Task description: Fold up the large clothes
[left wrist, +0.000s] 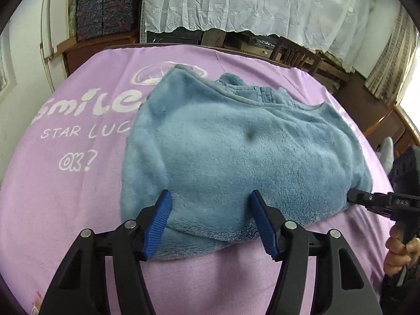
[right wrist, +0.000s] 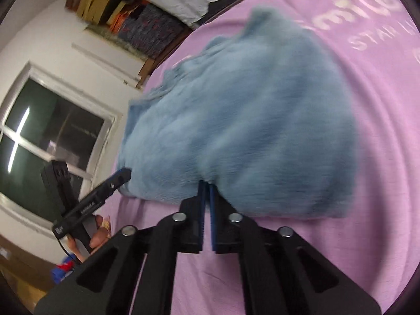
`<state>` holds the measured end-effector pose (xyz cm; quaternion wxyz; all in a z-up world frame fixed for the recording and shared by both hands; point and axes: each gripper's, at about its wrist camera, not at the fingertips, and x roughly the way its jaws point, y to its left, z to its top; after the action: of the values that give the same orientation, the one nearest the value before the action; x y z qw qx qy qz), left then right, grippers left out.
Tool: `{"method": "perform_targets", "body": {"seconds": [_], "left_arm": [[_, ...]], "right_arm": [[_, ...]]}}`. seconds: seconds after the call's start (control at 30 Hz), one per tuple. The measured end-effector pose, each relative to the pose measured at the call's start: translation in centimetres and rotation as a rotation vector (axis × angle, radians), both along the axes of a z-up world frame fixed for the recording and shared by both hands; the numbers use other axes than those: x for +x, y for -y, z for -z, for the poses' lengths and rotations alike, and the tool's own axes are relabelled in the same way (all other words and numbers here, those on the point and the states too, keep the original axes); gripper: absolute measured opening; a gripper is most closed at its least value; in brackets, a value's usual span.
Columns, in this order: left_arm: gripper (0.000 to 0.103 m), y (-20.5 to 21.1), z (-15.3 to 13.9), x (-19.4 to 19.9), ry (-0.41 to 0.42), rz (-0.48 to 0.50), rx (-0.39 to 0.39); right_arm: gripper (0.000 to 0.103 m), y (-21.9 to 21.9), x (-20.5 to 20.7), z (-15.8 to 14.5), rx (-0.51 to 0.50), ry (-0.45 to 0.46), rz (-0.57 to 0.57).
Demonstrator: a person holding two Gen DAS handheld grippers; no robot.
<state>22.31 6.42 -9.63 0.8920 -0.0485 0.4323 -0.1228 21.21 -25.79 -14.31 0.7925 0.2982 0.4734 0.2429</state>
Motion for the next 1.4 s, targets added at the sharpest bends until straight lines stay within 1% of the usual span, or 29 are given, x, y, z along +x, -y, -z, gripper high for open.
{"method": "perform_targets", "body": {"seconds": [0.1,0.13,0.2,0.23,0.27,0.3,0.33,0.37,0.4,0.47,0.53,0.63,0.7,0.8,0.83,0.87,0.9,0.93,0.97,1.0,1.03,1.07,1.1,1.17,1.2,1.27,1.3,1.33,1.4], "left_arm": [[0.063,-1.3,-0.3,0.0,0.002,-0.043,-0.017],[0.063,-1.7,-0.5,0.0,0.004,-0.067,-0.021],[0.064,-3.2,-0.8,0.1,0.002,-0.127,-0.038],[0.067,-4.1,-1.0,0.2,-0.004,-0.173,-0.051],[0.067,-4.7,-1.2,0.5,-0.003,-0.191,-0.065],[0.067,-5.1,-1.5,0.7,-0.002,-0.192,-0.083],[0.067,-5.2,-1.8,1.1,-0.002,-0.187,-0.097],[0.067,-5.1,-2.2,1.5,-0.001,-0.186,-0.102],[0.067,-4.7,-2.7,2.2,0.006,-0.183,-0.095],[0.067,-3.7,-3.4,3.5,0.016,-0.186,-0.058],[0.067,-2.4,-3.9,5.5,0.016,-0.194,-0.019],[0.067,-1.0,-3.7,8.3,0.009,-0.221,0.019],[0.067,-0.7,-3.0,9.8,0.003,-0.244,0.043],[0.067,-1.2,-1.1,12.1,-0.032,-0.289,0.081],[0.070,-1.7,-0.1,13.0,-0.061,-0.300,0.076],[0.073,-2.3,0.8,13.3,-0.086,-0.300,0.049],[0.078,-2.8,1.5,13.6,-0.102,-0.301,0.019],[0.080,-3.1,1.6,13.7,-0.093,-0.299,0.001],[0.080,-3.2,1.6,13.7,-0.096,-0.295,0.005],[0.081,-3.3,1.7,13.8,-0.100,-0.292,0.000],[0.081,-3.4,1.7,13.8,-0.097,-0.292,-0.004],[0.082,-3.5,1.7,13.8,-0.097,-0.289,-0.003],[0.082,-3.6,1.7,13.7,-0.098,-0.290,-0.004],[0.081,-3.7,1.5,13.5,-0.097,-0.304,-0.008],[0.081,-3.7,1.0,13.0,-0.081,-0.308,-0.007],[0.079,-3.1,-0.6,11.4,-0.025,-0.299,0.022],[0.079,-2.6,-1.4,10.7,0.007,-0.290,0.031],[0.080,-1.7,-2.5,9.5,0.047,-0.265,0.029],[0.080,0.1,-3.6,8.0,0.088,-0.217,0.027]], "right_arm": [[0.000,3.7,-0.7,1.0,0.079,-0.031,0.081],[0.000,4.3,-0.9,1.2,0.100,-0.036,0.098],[0.000,5.5,-0.8,1.3,0.114,-0.033,0.136],[0.000,6.0,-1.1,1.2,0.119,-0.025,0.159],[0.000,6.7,-1.3,1.0,0.123,-0.017,0.175],[0.003,7.3,-1.6,0.7,0.127,-0.004,0.193],[0.009,7.5,-1.8,0.0,0.128,0.027,0.220],[0.016,7.3,-1.1,-0.5,0.121,0.050,0.230],[0.024,7.1,-1.0,-1.2,0.107,0.080,0.233],[0.025,6.0,-0.2,-3.0,0.065,0.134,0.219],[0.025,4.7,1.4,-4.1,0.033,0.146,0.206],[0.025,3.3,5.1,-4.6,0.019,0.126,0.215],[0.025,2.9,7.2,-4.6,0.004,0.120,0.230],[0.025,2.4,10.2,-3.5,-0.023,0.105,0.259],[0.024,2.7,11.2,-2.9,-0.051,0.100,0.284],[0.022,3.3,11.6,-2.3,-0.070,0.097,0.302],[0.019,3.7,12.0,-1.7,-0.083,0.096,0.317],[0.007,4.7,12.2,-0.7,-0.072,0.091,0.324],[0.001,5.2,12.6,0.0,-0.054,0.079,0.326],[0.000,5.8,12.8,0.5,-0.032,0.062,0.331],[0.000,6.5,13.0,1.0,0.021,0.044,0.335],[0.000,6.8,13.1,1.3,0.051,0.033,0.337],[0.000,7.0,13.2,1.6,0.067,0.030,0.338],[0.000,6.8,13.1,1.4,0.051,0.036,0.337],[0.001,6.7,13.0,1.2,0.041,0.041,0.338],[0.007,6.5,12.3,0.5,0.031,0.060,0.340],[0.020,6.4,11.8,-0.1,0.032,0.075,0.341],[0.034,6.2,10.9,-0.7,0.035,0.091,0.342],[0.041,5.7,9.3,-2.3,0.032,0.144,0.343]]}}
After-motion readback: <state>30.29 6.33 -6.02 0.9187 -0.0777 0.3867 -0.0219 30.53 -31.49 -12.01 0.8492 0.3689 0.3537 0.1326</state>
